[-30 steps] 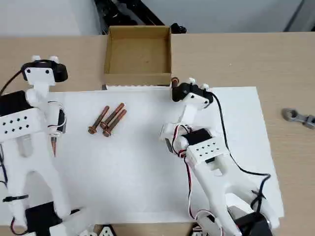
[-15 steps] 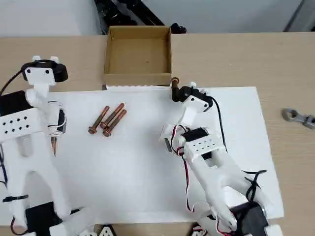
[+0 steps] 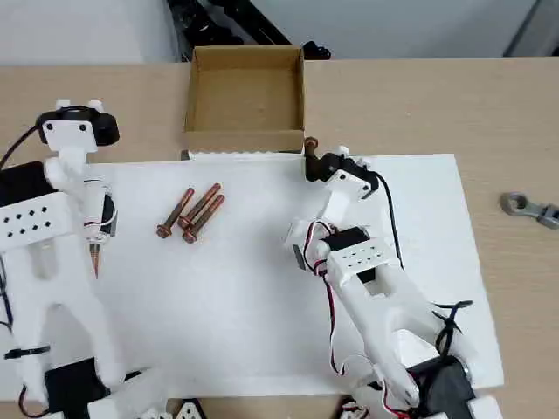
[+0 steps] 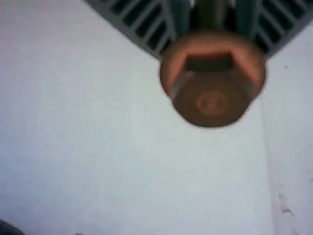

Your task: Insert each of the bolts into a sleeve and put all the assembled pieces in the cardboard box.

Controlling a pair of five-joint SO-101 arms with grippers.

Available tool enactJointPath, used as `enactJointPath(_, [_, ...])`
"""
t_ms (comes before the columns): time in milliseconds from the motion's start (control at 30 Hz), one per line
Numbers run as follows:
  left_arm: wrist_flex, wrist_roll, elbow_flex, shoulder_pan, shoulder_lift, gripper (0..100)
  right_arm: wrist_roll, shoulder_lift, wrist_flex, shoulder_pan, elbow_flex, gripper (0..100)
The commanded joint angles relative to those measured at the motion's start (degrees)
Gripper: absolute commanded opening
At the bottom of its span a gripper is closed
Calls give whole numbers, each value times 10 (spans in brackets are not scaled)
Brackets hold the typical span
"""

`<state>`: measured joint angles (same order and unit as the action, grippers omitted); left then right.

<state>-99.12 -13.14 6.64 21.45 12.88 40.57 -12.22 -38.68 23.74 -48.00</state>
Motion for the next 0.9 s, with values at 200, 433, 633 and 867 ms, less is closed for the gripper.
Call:
enactJointPath(200, [-12, 1, -23, 3, 33, 5, -2, 8, -3, -9, 1, 3])
enactJointPath(433, [-12, -1, -23, 3, 33, 5, -65, -8, -61, -7, 14, 3])
enactJointPath(633, [-12, 0, -7, 2, 33, 5, -233, -130, -145, -8, 62, 3])
enactJointPath(867, [-7, 0, -8, 2, 33, 6, -432, -392, -155, -9, 71, 3])
